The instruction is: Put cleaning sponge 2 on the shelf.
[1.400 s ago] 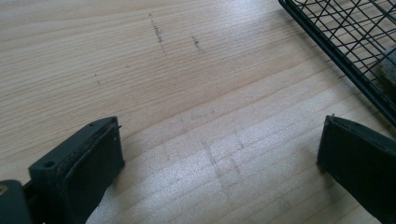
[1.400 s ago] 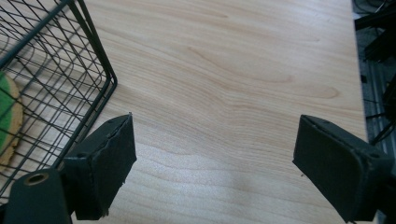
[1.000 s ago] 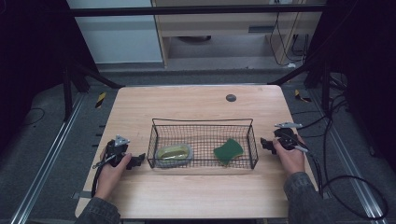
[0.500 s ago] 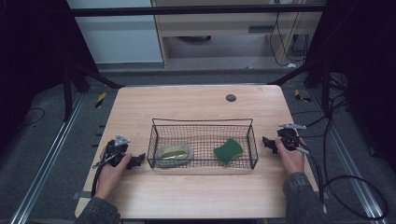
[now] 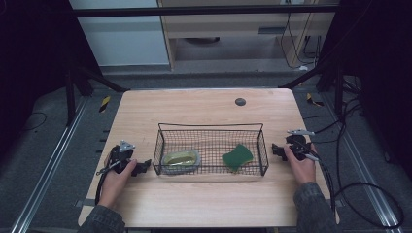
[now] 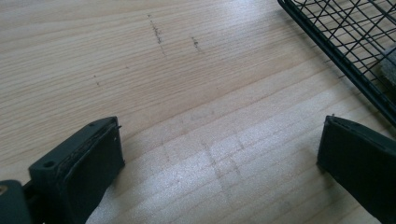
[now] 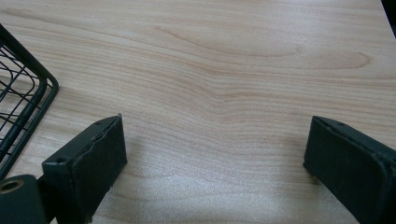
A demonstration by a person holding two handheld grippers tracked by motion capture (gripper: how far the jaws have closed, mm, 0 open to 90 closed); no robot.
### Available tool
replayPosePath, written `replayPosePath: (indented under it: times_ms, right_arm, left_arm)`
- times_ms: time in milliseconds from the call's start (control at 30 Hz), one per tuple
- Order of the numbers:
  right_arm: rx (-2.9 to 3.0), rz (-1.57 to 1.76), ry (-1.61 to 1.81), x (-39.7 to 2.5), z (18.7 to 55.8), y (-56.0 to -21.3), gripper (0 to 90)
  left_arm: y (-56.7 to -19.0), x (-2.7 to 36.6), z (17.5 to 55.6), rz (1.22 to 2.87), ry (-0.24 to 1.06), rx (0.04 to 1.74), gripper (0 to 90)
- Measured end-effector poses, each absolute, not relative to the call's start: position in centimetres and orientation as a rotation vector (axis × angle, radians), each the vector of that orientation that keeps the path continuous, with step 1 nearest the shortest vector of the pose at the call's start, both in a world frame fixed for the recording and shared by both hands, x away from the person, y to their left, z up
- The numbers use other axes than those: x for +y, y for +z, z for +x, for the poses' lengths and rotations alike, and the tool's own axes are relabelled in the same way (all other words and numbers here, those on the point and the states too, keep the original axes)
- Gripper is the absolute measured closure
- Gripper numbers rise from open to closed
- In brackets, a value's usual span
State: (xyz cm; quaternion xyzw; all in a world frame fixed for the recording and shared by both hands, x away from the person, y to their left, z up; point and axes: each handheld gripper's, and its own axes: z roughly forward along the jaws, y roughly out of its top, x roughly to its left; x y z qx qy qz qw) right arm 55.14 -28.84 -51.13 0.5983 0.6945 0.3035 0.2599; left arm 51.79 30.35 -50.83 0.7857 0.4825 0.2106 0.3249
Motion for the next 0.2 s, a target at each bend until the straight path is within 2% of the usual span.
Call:
replayPosePath:
  times_ms: [200]
  right_arm:
    - [1.819, 1.694, 0.786, -28.36, 54.83, -51.18, 0.9]
  left_arm:
    - [-50.83, 30.37, 51.82, 2.062, 0.551, 1.261, 0.0]
